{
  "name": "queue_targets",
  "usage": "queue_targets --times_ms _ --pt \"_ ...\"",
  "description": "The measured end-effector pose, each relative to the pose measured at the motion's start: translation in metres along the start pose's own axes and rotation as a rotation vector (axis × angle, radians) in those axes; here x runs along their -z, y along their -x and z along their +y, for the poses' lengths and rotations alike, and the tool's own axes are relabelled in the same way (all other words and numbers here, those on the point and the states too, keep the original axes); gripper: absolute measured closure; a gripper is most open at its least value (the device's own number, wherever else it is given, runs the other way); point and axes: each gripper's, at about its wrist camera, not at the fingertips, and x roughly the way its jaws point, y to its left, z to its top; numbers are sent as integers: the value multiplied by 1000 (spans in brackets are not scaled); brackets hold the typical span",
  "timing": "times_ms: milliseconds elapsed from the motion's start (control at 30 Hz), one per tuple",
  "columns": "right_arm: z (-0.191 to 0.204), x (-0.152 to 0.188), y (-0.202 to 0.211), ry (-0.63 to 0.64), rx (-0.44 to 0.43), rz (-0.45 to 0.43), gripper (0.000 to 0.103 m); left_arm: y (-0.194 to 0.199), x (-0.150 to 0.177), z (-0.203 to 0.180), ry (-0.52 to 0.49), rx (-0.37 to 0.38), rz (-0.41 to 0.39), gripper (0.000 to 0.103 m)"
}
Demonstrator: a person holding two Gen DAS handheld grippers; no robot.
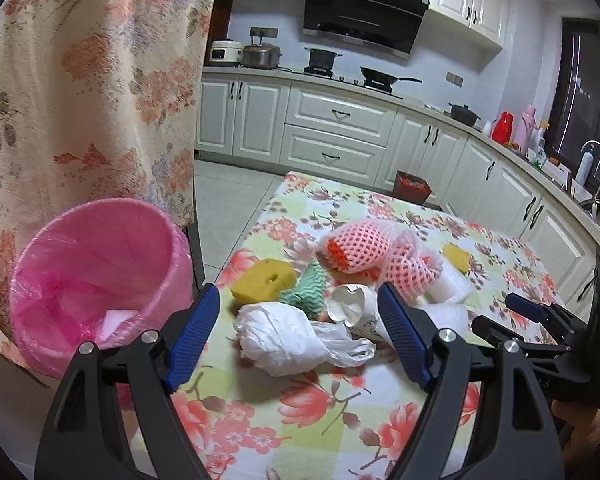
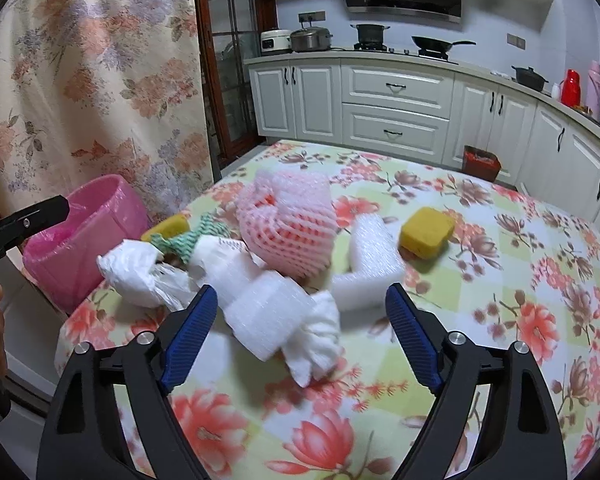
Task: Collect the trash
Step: 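Grasp the white plastic bag with the left tool while the right tool grasps a foam sheet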
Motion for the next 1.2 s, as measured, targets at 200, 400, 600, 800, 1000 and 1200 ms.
queue_targets --times_ms 200,400,600,800,1000,1200 --pt "-11 9 -5 12 -4 26 19 -13 5 -7 0 -13 32 25" --pt "-13 12 -13 36 -4 44 19 -25 8 -9 1 -28 57 25" --pt "-2 10 -19 94 -21 46 19 -39 12 -5 18 -42 95 25" --pt "8 6 -27 141 -26 51 19 -52 15 1 36 -54 123 25" --pt "17 4 -38 180 -29 63 19 -65 21 8 50 -60 156 25" --pt "24 3 -48 202 -35 80 19 -75 25 15 71 -64 190 25"
